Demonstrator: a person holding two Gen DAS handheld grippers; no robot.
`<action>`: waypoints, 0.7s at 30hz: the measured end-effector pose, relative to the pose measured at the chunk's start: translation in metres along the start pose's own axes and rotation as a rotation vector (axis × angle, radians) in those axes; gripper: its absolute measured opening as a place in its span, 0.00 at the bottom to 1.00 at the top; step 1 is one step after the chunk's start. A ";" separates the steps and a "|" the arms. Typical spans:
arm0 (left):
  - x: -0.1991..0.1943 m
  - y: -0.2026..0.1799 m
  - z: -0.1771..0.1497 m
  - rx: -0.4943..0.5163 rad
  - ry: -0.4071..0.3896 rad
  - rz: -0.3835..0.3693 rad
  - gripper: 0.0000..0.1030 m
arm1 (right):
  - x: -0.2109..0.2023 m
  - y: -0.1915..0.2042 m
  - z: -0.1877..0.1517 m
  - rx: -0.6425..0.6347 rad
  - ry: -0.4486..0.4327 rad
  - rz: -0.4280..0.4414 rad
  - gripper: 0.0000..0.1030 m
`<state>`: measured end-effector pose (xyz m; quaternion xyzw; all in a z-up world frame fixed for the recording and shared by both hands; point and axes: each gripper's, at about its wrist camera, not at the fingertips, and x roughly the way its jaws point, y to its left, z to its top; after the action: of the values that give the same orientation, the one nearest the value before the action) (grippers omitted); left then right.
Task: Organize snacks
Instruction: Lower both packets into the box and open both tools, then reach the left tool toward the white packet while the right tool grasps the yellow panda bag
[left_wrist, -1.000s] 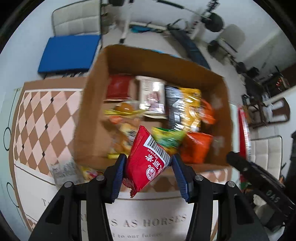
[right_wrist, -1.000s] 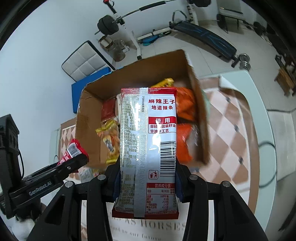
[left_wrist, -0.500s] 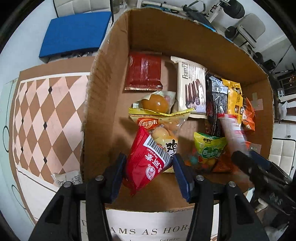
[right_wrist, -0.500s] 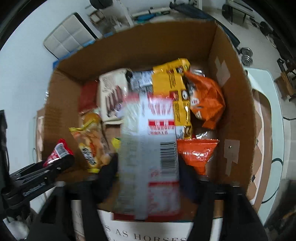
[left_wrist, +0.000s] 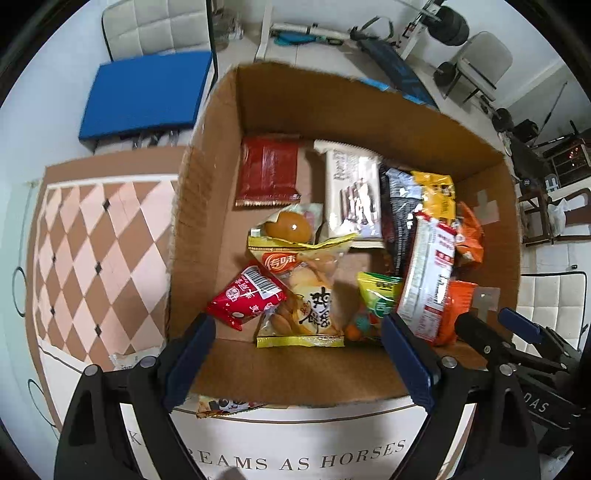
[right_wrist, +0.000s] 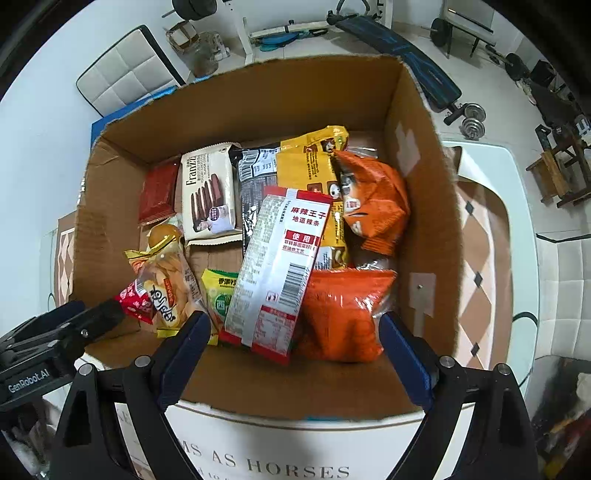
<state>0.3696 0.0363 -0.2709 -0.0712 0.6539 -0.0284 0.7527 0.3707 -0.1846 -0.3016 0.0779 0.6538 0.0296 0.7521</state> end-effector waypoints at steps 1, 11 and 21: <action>-0.008 -0.003 -0.005 0.006 -0.025 0.008 0.89 | -0.004 0.000 -0.001 -0.003 -0.006 -0.007 0.92; -0.066 -0.034 -0.047 0.054 -0.204 0.048 0.89 | -0.069 -0.009 -0.044 -0.018 -0.114 -0.035 0.92; -0.110 -0.048 -0.099 0.035 -0.306 0.055 0.89 | -0.128 -0.011 -0.088 -0.054 -0.211 -0.023 0.92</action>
<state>0.2587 -0.0032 -0.1692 -0.0438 0.5328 -0.0078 0.8451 0.2646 -0.2068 -0.1902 0.0528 0.5706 0.0302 0.8190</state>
